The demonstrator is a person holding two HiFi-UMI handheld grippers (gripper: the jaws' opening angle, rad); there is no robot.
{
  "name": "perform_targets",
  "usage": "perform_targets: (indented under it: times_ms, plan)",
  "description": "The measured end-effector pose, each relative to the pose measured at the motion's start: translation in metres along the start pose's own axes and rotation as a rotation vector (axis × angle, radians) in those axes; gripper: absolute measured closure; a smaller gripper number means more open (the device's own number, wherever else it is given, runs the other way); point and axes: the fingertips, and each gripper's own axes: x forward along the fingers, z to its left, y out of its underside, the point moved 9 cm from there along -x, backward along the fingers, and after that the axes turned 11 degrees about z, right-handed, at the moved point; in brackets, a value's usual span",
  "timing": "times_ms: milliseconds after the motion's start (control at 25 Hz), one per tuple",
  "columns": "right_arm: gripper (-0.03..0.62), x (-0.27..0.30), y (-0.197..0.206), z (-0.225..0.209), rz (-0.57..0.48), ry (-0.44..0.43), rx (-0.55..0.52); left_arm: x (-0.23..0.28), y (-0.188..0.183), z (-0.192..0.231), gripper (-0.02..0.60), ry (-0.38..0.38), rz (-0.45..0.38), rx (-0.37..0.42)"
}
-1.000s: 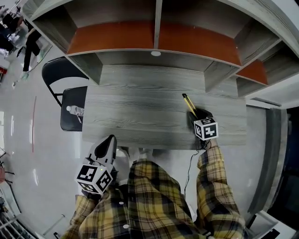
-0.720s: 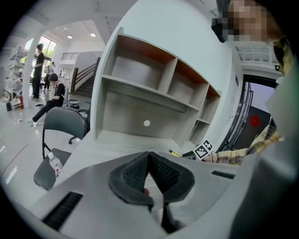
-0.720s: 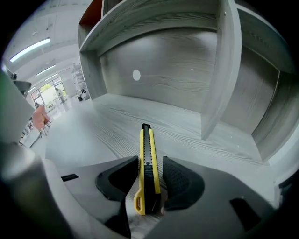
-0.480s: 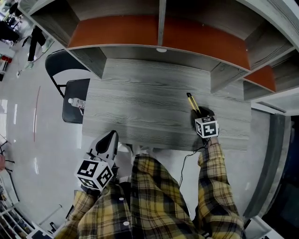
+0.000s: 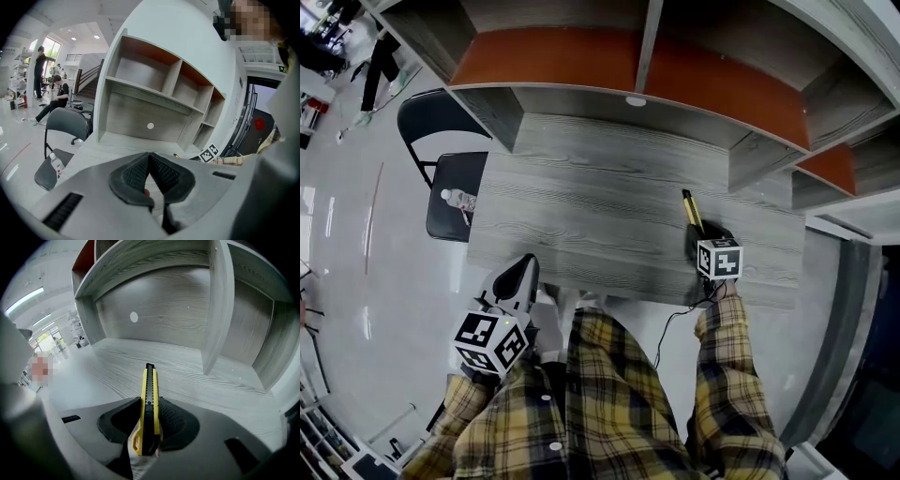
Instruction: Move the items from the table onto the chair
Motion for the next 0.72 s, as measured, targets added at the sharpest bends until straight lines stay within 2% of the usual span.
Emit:
perform_targets:
  times_ms: [200, 360, 560, 720]
  plan:
    - [0.467, -0.018, -0.001, 0.026, -0.043, -0.046, 0.019, -0.008, -0.001, 0.015, 0.577, -0.012, -0.025, -0.025]
    - [0.467, -0.028, -0.013, 0.063, -0.077, -0.093, 0.027, -0.019, 0.005, 0.037, 0.577, -0.021, -0.035, -0.063]
    - [0.466, -0.027, -0.042, 0.144, -0.104, -0.164, -0.018, -0.043, 0.019, 0.091, 0.577, -0.045, -0.066, -0.125]
    - [0.467, -0.021, -0.077, 0.229, -0.128, -0.228, -0.059, -0.072, 0.029, 0.156, 0.577, -0.073, -0.098, -0.177]
